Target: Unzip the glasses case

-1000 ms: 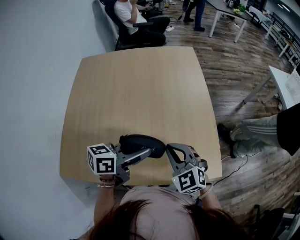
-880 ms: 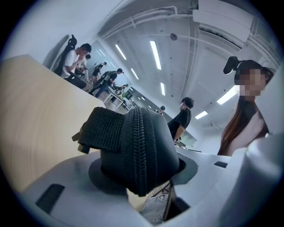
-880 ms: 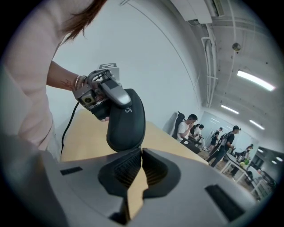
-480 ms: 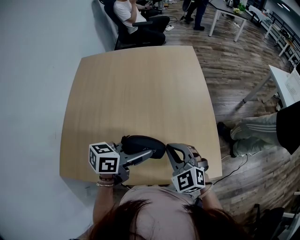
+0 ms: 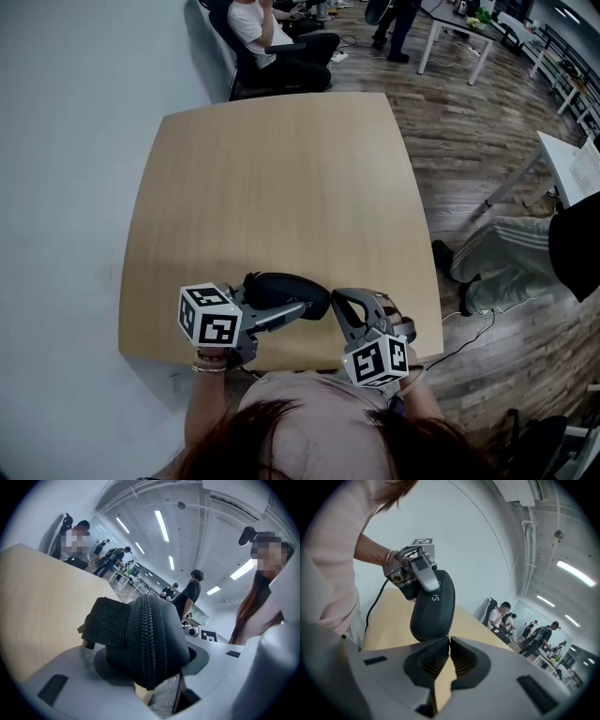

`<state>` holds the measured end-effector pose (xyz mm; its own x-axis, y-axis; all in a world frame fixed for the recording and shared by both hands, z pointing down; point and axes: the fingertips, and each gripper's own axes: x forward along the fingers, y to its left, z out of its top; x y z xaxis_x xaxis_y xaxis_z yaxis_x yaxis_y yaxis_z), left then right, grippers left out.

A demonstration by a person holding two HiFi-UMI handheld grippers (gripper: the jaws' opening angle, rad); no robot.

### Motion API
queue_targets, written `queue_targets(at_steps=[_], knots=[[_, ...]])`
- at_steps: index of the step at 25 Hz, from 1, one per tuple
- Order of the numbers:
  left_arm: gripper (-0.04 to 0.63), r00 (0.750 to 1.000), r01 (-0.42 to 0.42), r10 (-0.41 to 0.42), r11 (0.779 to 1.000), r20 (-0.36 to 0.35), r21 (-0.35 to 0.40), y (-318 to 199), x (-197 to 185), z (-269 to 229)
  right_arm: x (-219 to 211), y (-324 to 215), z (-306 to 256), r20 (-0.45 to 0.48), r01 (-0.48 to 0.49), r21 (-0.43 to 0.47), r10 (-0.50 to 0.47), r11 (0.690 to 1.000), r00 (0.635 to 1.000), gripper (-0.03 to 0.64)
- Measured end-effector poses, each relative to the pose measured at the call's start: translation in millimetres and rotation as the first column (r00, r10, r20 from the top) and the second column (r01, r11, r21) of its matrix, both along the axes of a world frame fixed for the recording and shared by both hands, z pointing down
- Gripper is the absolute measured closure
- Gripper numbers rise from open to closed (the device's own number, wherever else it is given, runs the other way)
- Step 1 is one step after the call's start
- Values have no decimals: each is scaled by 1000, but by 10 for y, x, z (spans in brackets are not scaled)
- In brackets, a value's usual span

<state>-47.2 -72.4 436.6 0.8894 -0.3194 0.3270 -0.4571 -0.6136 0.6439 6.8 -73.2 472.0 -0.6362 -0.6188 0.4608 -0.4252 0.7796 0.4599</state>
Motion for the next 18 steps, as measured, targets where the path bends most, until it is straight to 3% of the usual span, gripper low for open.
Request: queue_targets(at_steps=[18], knots=[[371,996,-40,42,999,77,-20,41,42,131,-18,25,113,-58,19,0,-19,1000,998,598]])
